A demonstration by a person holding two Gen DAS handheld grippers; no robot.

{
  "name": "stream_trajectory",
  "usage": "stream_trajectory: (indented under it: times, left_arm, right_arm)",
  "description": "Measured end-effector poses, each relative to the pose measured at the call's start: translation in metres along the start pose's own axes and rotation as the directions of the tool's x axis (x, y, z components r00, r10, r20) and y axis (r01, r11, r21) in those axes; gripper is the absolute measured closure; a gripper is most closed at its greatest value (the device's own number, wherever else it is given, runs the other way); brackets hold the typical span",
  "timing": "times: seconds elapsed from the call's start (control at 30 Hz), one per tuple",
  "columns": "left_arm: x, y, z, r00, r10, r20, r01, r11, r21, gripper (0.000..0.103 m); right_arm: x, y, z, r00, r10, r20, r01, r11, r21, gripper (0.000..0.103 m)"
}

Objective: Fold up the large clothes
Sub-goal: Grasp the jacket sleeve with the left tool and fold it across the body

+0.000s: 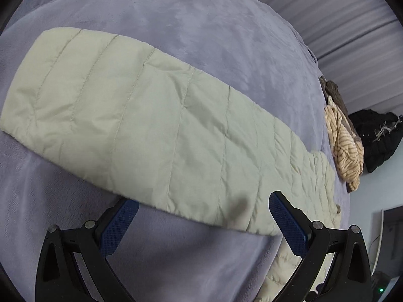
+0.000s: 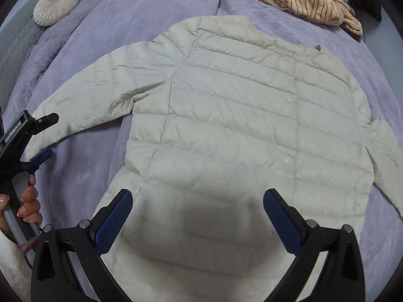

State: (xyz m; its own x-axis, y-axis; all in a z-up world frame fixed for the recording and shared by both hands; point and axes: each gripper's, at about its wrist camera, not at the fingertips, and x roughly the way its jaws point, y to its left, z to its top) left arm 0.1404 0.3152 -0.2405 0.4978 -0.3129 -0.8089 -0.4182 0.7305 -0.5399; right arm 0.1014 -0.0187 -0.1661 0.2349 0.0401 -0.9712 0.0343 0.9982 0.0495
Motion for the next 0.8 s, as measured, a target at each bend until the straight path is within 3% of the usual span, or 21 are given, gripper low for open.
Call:
stream_trajectory:
  times: [0.17, 0.33, 0.37, 0.4, 0.43, 0.47, 0.53, 0.63, 0.8]
  left_arm:
    - [0.014, 0.003, 0.015, 0.998, -0.033, 0.057, 0.035, 0.999, -0.029, 0.000]
    - [0.006, 0.006, 0.026, 0.986, -0.009, 0.168, 0.016, 0.999, -0.041, 0.002]
    - [0.004, 0.008, 0.029, 0.982, 0.006, 0.186, 0.002, 0.999, -0.043, 0.017]
    - [0.003, 0.009, 0.032, 0.982, 0.009, 0.190, -0.002, 0.999, -0.036, 0.044]
    - [0.006, 0.010, 0.037, 0.984, -0.012, 0.179, 0.017, 1.000, -0.024, 0.061]
    - [0.008, 0.012, 0.041, 0.985, -0.056, 0.164, 0.059, 0.998, -0.010, 0.091]
    - [0.002, 0.010, 0.045, 0.977, -0.113, 0.182, 0.112, 0.994, 0.014, 0.097]
    - [-0.018, -0.011, 0.049, 0.967, -0.105, 0.232, 0.080, 0.990, 0.112, 0.097]
    - [-0.046, -0.045, 0.049, 0.955, -0.151, 0.257, 0.091, 0.969, 0.231, 0.097]
  right_arm:
    - [0.031, 0.015, 0.022, 1.000, -0.002, 0.021, 0.002, 1.000, -0.022, 0.000]
    - [0.057, 0.019, 0.022, 1.000, 0.002, -0.011, -0.003, 1.000, -0.029, 0.000]
    - [0.059, 0.020, 0.022, 1.000, -0.001, -0.011, 0.001, 0.999, -0.034, 0.000]
    - [0.060, 0.020, 0.021, 1.000, -0.005, -0.010, 0.004, 0.999, -0.041, 0.000]
    - [0.061, 0.021, 0.020, 1.000, -0.010, -0.010, 0.010, 0.999, -0.050, 0.000]
    - [0.062, 0.022, 0.019, 1.000, -0.015, -0.011, 0.014, 0.998, -0.057, 0.000]
    - [0.063, 0.023, 0.019, 1.000, -0.023, -0.012, 0.022, 0.998, -0.066, 0.000]
    - [0.056, 0.022, 0.024, 1.000, -0.024, -0.001, 0.024, 0.998, -0.063, 0.000]
    - [0.031, 0.018, 0.055, 0.992, -0.028, 0.119, 0.034, 0.998, -0.050, 0.000]
